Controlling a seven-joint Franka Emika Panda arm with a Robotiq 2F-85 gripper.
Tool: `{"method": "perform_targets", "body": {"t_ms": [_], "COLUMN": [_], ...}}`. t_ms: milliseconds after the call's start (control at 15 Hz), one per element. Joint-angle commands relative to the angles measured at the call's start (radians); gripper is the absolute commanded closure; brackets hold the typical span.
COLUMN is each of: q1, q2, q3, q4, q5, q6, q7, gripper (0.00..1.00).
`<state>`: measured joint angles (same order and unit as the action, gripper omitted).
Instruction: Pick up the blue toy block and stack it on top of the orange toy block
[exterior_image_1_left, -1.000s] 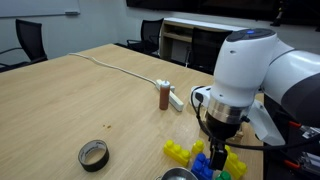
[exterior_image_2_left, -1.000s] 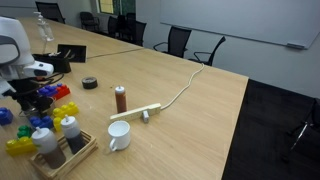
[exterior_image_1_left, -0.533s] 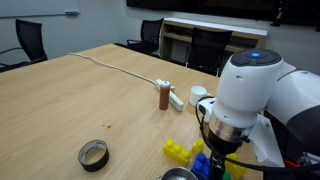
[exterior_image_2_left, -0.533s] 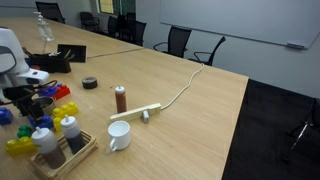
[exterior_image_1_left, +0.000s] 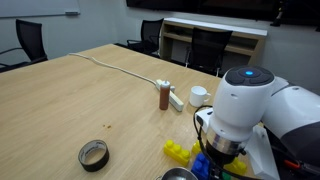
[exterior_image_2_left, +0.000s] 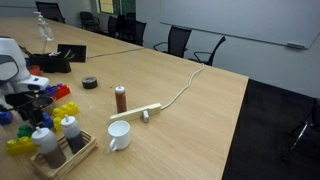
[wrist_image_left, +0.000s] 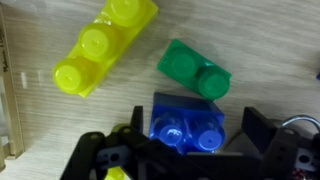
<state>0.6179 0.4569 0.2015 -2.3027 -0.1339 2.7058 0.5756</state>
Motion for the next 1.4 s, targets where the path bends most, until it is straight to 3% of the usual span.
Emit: {"method": "perform_targets", "body": {"t_ms": [0,200,267,600,1000,1333], "q1": [0.052,0.071,0.075,0.094,0.088,0.045], "q2": [0.015,0.021,0.023,0.024,-0.088,-0.203], "q3": [-0.054,-0.074,-0.076,-0.09,-0.114,-0.114], "q4": [0.024,0.029,0.031,0.035,-0.009,-0.035], "q5": [-0.031,-0.033,-0.03,-0.024,-0.007,-0.018], "q6": [0.006,0.01,0.01,0.013,0.043,0.039], "q7": [0.006,0.0,-0.004,-0.001,0.051,0.089], "gripper": [0.0,0.0,0.19,0.54,0.56,0.56]}}
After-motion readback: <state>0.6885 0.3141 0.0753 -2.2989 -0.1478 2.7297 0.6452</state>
